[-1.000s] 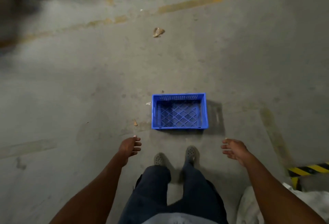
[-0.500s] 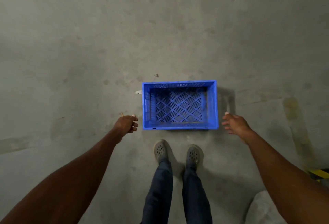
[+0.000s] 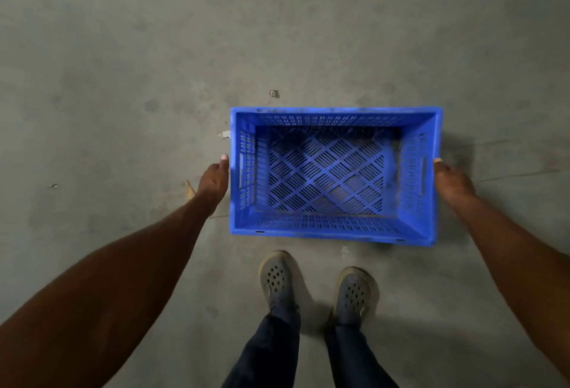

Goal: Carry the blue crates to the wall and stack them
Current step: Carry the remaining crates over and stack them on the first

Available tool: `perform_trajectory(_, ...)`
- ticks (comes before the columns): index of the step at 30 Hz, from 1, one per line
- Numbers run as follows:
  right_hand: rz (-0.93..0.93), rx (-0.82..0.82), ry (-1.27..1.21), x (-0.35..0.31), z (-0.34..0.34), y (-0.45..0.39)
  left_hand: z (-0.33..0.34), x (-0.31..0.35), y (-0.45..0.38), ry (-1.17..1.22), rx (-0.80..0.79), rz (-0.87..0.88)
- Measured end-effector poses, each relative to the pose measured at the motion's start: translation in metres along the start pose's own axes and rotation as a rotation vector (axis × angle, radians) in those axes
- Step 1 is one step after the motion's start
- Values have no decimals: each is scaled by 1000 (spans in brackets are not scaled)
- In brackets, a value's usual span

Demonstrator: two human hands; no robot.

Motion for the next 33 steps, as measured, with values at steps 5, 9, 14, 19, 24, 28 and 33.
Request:
perform_trajectory(5, 140, -20, -387, 3, 39, -29, 39, 3, -23, 227, -124, -102)
perform_trajectory(9, 186, -116, -517, 11, 47, -24, 57, 6, -21, 389, -202, -163)
perform_trajectory(14, 153, -146, -521, 16, 27, -12, 44, 6, -7, 402, -134, -152)
perform_trajectory(19, 142, -189, -552, 8, -32, 32, -4, 30, 42, 382, -115, -106)
perform_trajectory(24, 146, -249, -670, -17, -132, 108, -93, 78, 126, 385, -136, 3)
perform_trajectory(28, 114, -277, -735, -43, -229, 181, -176, 125, 203, 428, -128, 82)
perform_trajectory(33, 37, -214, -760, -72, -347, 276, -273, 172, 307, 531, -96, 138)
Point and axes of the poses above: each hand's wrist, its own y-axis away from the middle knuckle, its own z-axis out of the palm, x = y × z, the point moved 7 cm from there along -y, towards the middle knuckle, and after that the axes turned 10 degrees about x, right-handed, at the moved point
